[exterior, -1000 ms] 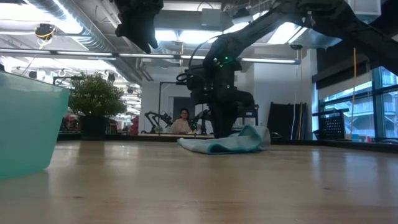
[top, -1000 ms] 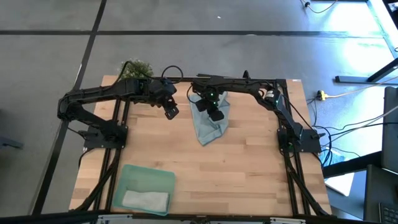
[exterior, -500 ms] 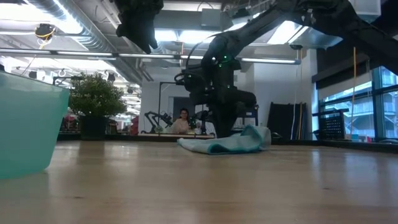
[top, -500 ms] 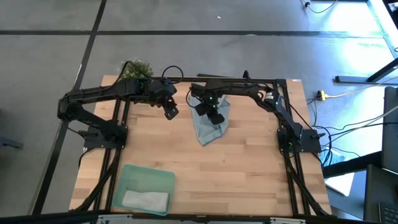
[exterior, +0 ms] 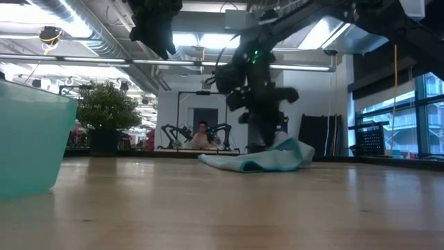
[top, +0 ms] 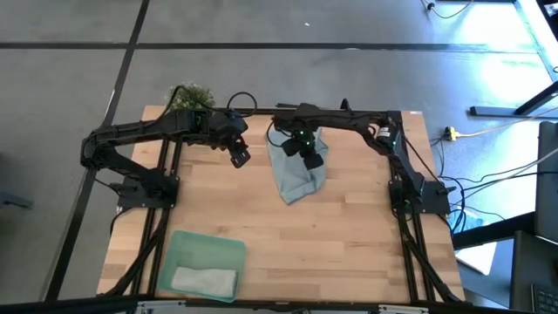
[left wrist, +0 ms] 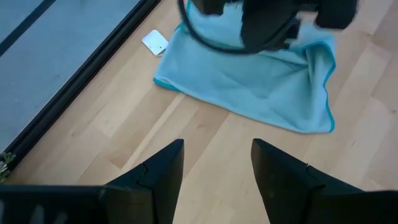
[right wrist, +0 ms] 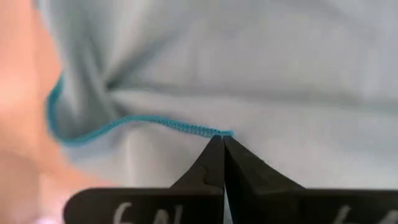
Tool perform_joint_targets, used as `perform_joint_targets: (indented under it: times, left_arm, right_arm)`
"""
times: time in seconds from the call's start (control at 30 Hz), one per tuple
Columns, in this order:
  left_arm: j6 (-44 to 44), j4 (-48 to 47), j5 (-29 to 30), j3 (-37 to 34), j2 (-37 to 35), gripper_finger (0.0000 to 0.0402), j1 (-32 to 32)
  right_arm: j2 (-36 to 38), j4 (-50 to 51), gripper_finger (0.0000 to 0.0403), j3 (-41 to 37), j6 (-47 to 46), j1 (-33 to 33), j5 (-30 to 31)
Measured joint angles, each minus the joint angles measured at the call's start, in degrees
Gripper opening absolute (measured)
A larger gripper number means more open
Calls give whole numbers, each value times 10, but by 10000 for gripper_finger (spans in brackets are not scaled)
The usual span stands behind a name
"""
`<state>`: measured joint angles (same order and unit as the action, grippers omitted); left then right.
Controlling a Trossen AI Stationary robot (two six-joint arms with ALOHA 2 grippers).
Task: Roll microfiber towels into tight, uniform cylinder then place into a basket
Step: Roll the blue microfiber cloth
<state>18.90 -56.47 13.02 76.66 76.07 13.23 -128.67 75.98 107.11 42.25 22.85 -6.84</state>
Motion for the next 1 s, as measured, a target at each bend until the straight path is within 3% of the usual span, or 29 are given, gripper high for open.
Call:
perform_joint_targets:
  times: [0.3,0.5,0.7,1.0]
  left_arm:
    - [0,0,0,0,0,183,0]
    - [0,0,0,0,0,183,0]
    - [-14,0,0,0,0,183,0]
    - [-14,0,0,0,0,183,0]
  right_arm:
    - [61,92,1,-10,-66,3,8]
    - [100,112,1,-99,-106,3,7]
    - [157,75,0,-212,-127,-3,8]
    - [190,-19,11,-232,-197,6,12]
